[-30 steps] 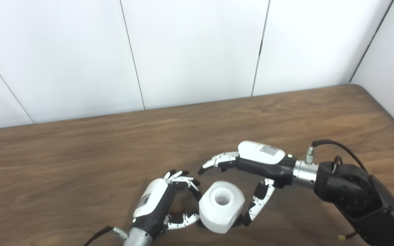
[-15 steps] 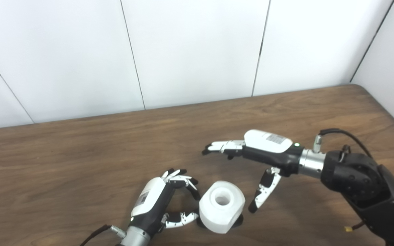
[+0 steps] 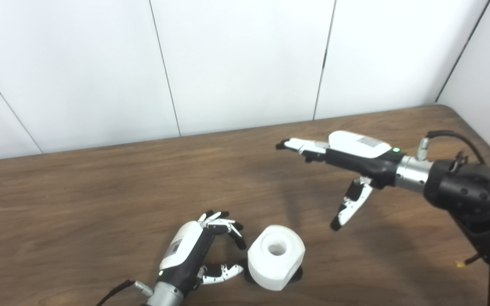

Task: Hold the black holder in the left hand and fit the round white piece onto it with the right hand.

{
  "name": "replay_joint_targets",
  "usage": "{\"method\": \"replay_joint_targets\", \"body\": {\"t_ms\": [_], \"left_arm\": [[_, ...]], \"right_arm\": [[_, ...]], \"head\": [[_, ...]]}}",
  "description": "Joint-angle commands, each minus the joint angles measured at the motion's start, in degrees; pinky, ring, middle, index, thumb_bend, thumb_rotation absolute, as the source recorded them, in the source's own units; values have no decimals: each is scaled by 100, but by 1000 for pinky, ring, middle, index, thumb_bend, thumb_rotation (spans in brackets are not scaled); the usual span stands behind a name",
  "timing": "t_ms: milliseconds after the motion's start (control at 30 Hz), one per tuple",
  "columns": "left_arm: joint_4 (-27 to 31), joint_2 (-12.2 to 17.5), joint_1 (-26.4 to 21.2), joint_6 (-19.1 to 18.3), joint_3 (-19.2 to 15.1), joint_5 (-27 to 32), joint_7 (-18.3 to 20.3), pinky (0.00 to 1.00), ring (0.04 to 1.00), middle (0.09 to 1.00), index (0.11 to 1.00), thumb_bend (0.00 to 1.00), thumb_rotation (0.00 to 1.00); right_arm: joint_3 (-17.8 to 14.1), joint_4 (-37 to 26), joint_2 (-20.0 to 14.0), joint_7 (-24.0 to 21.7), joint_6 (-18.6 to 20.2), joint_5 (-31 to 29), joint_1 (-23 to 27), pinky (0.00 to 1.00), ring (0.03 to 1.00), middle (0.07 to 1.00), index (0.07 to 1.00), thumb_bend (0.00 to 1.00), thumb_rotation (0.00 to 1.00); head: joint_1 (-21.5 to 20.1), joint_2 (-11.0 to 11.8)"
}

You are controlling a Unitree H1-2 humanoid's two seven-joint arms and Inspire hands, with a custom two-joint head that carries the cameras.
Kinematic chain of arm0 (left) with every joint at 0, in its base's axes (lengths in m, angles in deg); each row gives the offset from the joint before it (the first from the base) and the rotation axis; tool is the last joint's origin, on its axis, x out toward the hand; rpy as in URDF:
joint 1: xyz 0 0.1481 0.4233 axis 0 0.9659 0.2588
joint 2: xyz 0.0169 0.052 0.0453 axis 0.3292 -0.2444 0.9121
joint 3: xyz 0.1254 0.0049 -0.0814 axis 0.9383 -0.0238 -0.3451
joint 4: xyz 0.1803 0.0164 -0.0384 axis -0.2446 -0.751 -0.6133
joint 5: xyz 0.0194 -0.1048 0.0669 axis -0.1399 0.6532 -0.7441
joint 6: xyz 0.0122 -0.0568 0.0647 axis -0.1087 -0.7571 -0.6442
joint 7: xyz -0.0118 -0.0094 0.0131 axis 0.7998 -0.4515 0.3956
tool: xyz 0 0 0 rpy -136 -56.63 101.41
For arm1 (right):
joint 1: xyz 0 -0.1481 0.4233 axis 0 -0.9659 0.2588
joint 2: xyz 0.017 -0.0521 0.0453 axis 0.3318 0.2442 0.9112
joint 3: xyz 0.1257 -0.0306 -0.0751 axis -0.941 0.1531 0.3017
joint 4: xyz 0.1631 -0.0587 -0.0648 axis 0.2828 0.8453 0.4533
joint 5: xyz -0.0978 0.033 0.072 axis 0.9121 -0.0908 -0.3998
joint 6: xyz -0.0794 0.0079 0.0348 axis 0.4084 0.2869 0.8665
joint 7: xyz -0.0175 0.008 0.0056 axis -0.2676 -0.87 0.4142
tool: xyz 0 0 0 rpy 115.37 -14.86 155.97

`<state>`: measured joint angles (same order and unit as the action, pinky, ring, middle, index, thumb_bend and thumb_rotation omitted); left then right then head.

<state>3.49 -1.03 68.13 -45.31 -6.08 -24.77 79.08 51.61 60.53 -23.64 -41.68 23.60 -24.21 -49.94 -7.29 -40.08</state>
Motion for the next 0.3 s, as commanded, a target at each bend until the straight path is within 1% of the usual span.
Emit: {"method": "replay_joint_targets", "body": {"t_ms": [0, 67, 133, 200, 267], "left_arm": [[141, 16, -143, 173, -27, 69, -28, 1000, 919, 753, 484, 524, 56], [149, 43, -150, 166, -32, 72, -15, 1000, 918, 752, 484, 524, 57], [161, 60, -148, 154, -38, 75, -8, 1000, 918, 751, 484, 524, 57], [166, 74, -142, 157, -47, 77, -10, 1000, 917, 751, 484, 524, 56], [177, 87, -139, 156, -61, 94, -1, 1000, 918, 750, 484, 523, 56]], "right_arm": [[-248, -169, -253, 114, 46, -25, 190, 863, 993, 1000, 995, 1000, 92], [-384, -169, -291, 234, 90, 51, 116, 839, 985, 1000, 982, 979, 53], [-510, -152, -303, 348, 150, 213, 62, 826, 984, 997, 971, 922, 32], [-608, -104, -309, 495, 175, 467, 34, 822, 983, 995, 964, 873, 6], [-694, -21, -304, 662, 203, 727, 5, 828, 987, 997, 958, 839, 1]], "head": [[-9, -8], [-29, -4], [-34, -3], [-48, -4], [-65, -7]]}}
